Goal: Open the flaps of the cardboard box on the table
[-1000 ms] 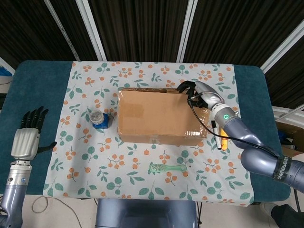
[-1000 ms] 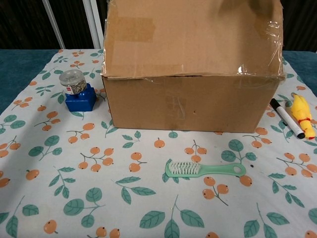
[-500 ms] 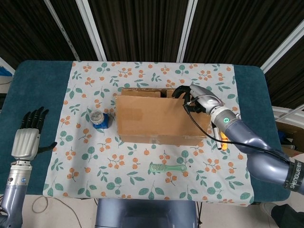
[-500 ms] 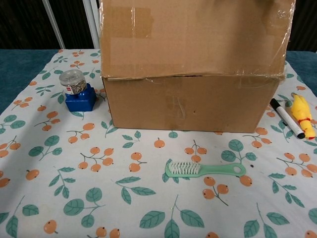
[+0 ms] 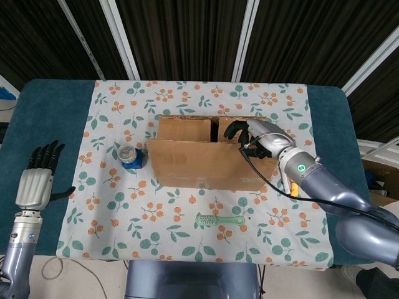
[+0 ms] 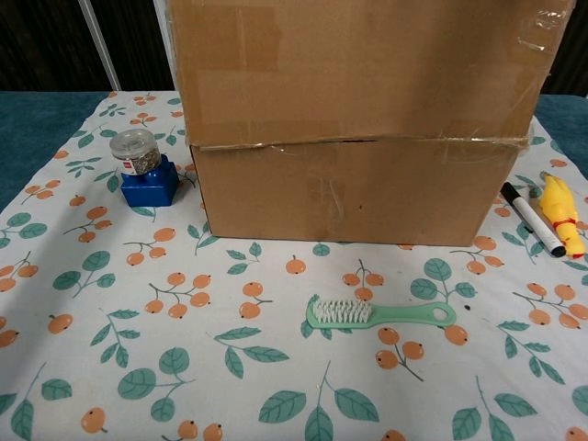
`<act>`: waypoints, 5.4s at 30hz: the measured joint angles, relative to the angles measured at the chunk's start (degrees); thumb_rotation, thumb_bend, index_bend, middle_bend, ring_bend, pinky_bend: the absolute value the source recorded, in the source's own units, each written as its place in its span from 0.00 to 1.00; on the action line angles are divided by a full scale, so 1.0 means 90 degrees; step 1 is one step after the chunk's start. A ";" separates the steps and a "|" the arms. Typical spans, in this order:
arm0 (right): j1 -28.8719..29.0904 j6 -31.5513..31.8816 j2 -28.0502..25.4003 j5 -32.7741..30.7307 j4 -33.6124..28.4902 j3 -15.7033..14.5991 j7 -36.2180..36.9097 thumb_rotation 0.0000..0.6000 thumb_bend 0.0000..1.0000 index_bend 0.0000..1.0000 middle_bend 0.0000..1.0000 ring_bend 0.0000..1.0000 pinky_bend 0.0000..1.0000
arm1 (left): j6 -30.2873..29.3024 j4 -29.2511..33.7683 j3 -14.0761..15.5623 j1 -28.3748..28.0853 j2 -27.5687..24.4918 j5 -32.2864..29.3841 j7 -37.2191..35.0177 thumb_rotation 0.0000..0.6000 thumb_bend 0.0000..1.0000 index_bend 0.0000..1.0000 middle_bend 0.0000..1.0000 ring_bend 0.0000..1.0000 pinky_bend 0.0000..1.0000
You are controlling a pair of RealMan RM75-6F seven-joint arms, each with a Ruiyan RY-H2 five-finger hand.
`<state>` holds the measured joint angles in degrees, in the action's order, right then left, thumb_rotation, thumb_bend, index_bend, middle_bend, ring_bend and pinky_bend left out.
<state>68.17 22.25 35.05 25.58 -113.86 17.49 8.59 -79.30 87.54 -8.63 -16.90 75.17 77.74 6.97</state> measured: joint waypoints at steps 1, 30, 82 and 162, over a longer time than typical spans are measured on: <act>0.0035 -0.0034 -0.0092 -0.0014 -0.0097 -0.0036 -0.0018 1.00 1.00 0.34 0.33 0.36 0.47 | -0.0003 -0.0001 0.0002 0.0002 0.0000 0.0005 -0.0005 1.00 0.02 0.00 0.00 0.00 0.00; -0.0327 -0.0277 -0.1470 0.0386 -0.1799 -0.0337 0.0072 1.00 0.95 0.34 0.32 0.36 0.43 | -0.0049 -0.0027 0.0026 0.0020 0.0001 0.0123 -0.0049 1.00 0.02 0.00 0.00 0.00 0.00; -0.6241 0.7829 0.3689 0.5312 0.3709 -0.1742 -0.0352 1.00 0.27 0.00 0.00 0.00 0.22 | 0.1391 0.1215 -0.0010 -0.0812 -0.1099 0.0100 0.0993 1.00 0.34 0.00 0.00 0.00 0.03; -0.6786 0.7056 0.3710 0.5704 0.3575 -0.0807 -0.0137 1.00 0.33 0.01 0.00 0.00 0.22 | 0.6664 -0.0794 -0.0052 -0.7479 -0.0154 0.0665 0.0478 1.00 0.69 0.29 0.46 0.32 0.37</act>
<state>7.09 85.76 68.44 76.92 -81.68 10.23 7.36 -19.33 80.39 -9.10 -84.21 73.78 83.73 11.27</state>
